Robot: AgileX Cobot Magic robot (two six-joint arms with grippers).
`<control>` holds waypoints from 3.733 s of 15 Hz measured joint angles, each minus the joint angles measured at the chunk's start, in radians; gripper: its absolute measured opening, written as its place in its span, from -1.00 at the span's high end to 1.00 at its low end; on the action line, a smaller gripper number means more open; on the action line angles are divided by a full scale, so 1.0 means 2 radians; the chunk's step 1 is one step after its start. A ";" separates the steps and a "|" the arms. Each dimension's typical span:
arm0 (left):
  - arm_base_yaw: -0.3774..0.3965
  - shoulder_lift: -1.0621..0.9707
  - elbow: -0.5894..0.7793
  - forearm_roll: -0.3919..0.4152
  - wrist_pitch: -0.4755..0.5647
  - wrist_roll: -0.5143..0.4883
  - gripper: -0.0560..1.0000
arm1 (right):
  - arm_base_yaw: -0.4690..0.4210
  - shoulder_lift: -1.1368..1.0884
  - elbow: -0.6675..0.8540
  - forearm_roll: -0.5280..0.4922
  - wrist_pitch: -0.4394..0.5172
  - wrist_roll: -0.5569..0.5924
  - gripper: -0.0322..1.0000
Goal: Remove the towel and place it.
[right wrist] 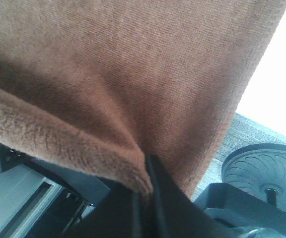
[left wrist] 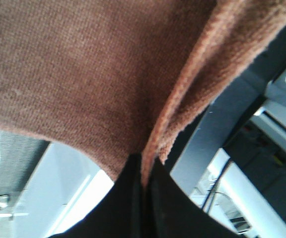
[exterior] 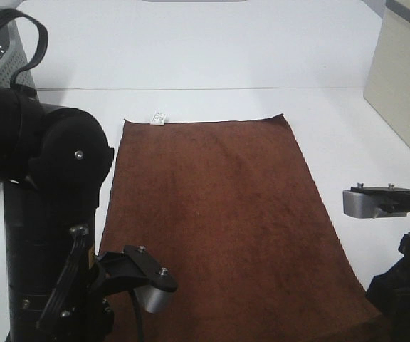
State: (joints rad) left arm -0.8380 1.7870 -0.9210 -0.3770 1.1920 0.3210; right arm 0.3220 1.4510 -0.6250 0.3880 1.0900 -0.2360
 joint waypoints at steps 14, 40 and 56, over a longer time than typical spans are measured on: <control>0.000 0.058 -0.049 -0.091 -0.002 -0.068 0.41 | 0.000 0.000 0.034 0.058 -0.025 -0.022 0.27; 0.330 0.118 -0.302 0.048 -0.135 -0.098 -0.75 | -0.159 0.235 -0.430 0.021 -0.072 -0.043 -0.74; 0.337 0.374 -0.579 -0.011 -0.159 -0.038 -0.75 | -0.132 0.512 -0.707 0.061 -0.051 -0.076 -0.74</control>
State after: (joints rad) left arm -0.1640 2.5340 -2.0780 -0.3990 0.8740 0.2450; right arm 0.0570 2.4750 -2.0400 0.5090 0.9880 -0.3880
